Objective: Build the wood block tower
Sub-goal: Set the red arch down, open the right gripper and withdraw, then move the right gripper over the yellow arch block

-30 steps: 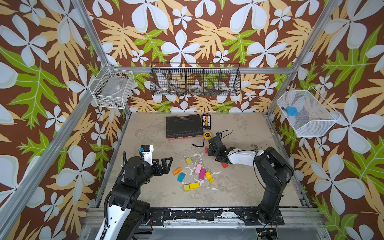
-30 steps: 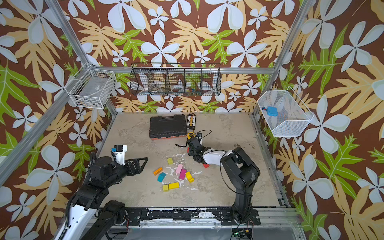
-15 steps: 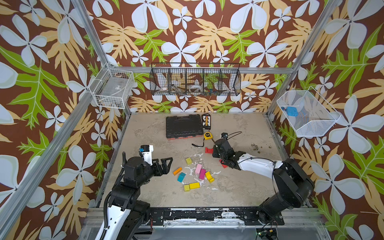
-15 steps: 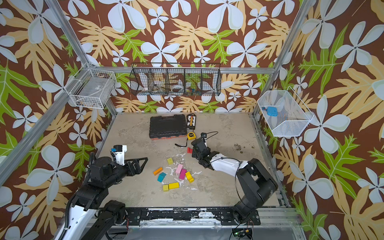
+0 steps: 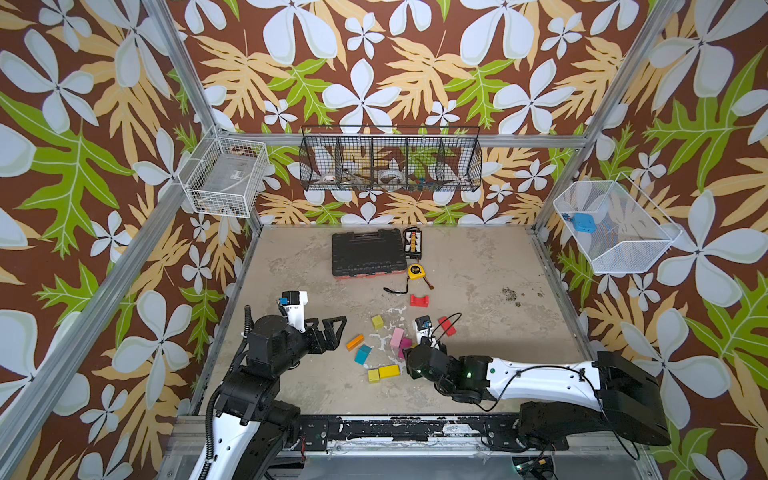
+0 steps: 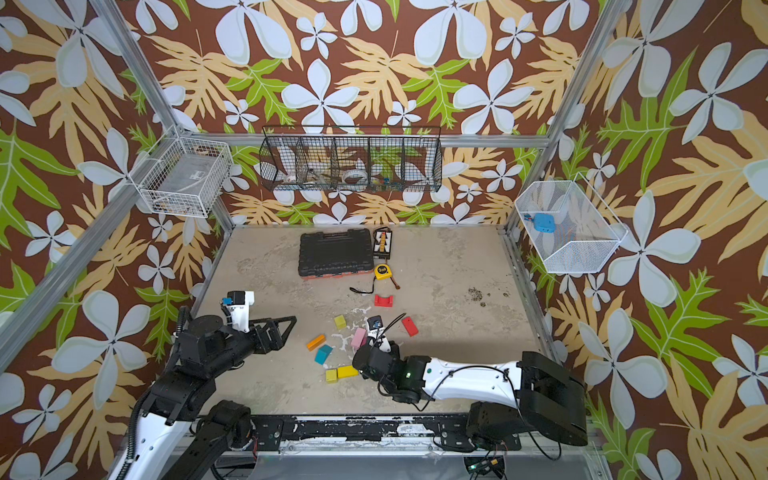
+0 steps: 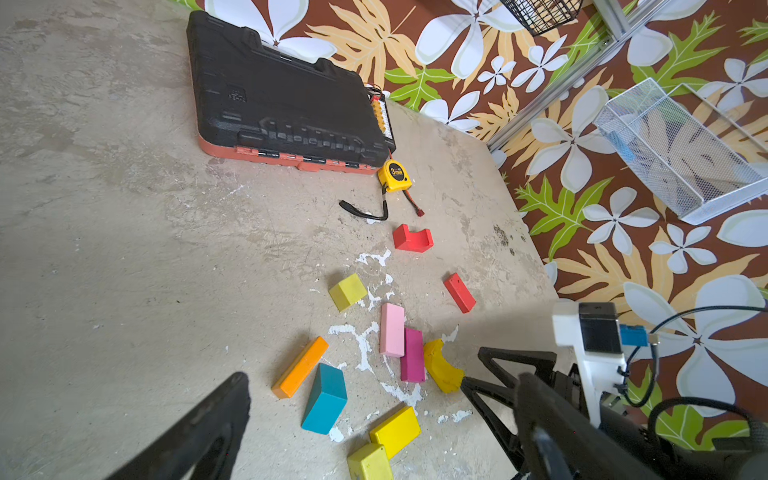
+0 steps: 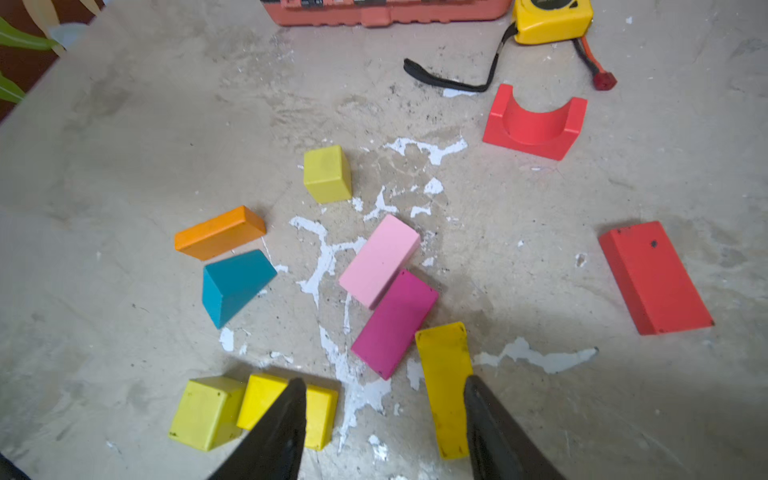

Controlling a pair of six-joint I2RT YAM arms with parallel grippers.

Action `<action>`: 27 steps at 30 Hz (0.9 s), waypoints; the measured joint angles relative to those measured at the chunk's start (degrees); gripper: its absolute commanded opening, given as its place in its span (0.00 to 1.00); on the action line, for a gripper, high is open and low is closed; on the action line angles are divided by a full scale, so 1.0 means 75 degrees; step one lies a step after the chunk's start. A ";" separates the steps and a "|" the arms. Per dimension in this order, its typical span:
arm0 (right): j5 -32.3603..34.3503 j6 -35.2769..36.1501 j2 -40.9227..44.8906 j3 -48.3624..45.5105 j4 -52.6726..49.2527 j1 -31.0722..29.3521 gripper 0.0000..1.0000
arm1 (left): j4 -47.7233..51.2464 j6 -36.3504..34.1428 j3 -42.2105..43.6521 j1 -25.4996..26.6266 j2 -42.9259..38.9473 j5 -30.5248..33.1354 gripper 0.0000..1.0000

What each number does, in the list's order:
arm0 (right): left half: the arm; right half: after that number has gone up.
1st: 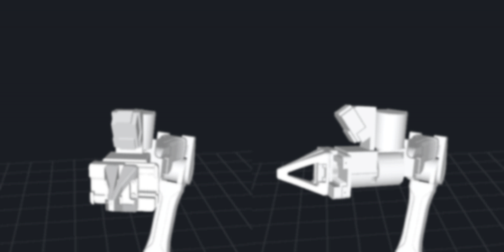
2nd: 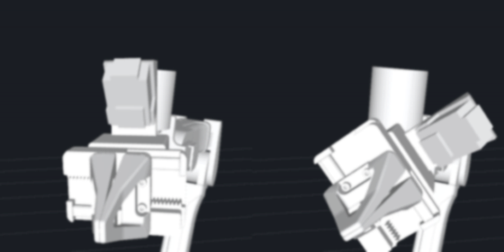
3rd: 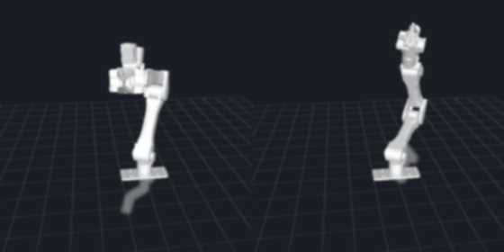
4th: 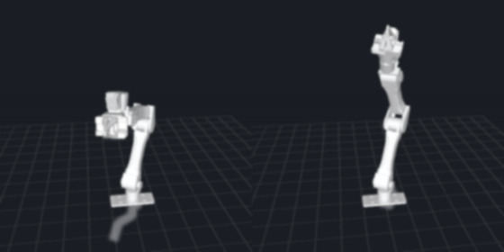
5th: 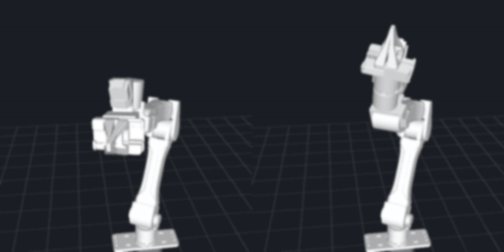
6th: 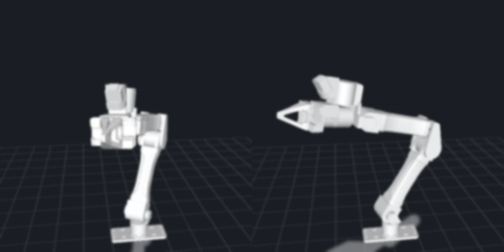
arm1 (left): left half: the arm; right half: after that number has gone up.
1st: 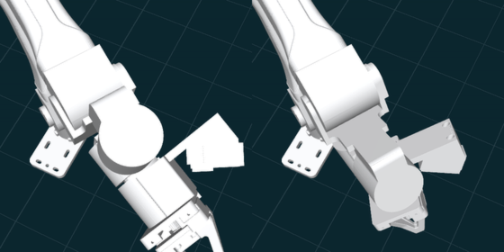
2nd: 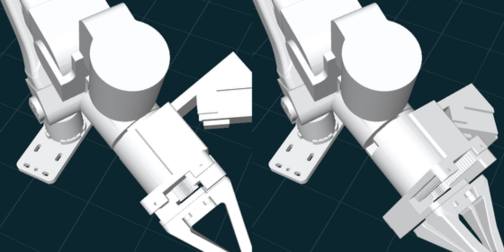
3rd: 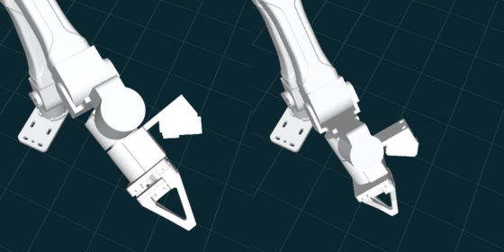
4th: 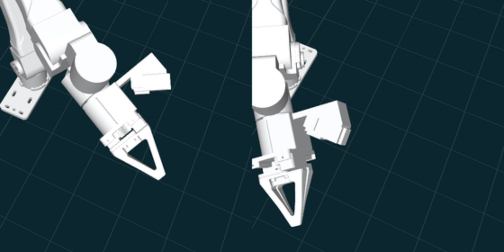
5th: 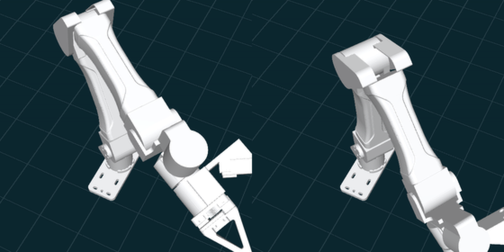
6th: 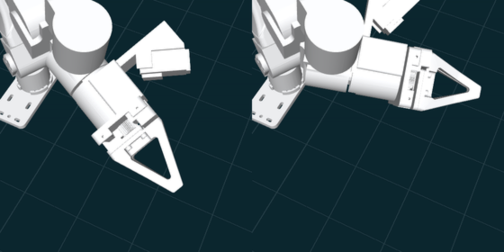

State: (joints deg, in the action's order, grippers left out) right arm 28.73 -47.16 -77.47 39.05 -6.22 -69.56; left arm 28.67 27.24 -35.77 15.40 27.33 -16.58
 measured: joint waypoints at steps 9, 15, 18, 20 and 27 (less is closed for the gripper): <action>0.0513 -0.0664 -0.0300 0.0026 -0.1352 -0.0128 0.59 | 0.0012 0.0023 0.0000 0.0122 0.0029 0.0038 1.00; 0.0656 -0.0618 0.0137 0.0294 -0.2247 -0.0280 0.57 | 0.0020 0.0023 0.0000 0.0254 0.0472 0.0029 1.00; 0.0682 -0.0624 0.0539 0.0181 -0.2495 -0.0338 0.56 | 0.0020 0.0026 0.0000 0.0379 0.0571 0.0038 1.00; 0.0694 -0.0659 0.0845 -0.0044 -0.2605 -0.0358 0.56 | 0.0023 0.0061 0.0000 0.0402 0.0583 0.0146 1.00; 0.0525 -0.0866 0.1542 -0.0828 -0.2637 -0.0688 0.56 | 0.0023 0.0131 0.0000 0.0405 0.0542 0.0361 1.00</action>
State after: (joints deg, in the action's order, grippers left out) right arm 32.67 -53.65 -65.91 32.84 -26.00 -74.72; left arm 28.84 28.23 -35.77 18.44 31.40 -13.87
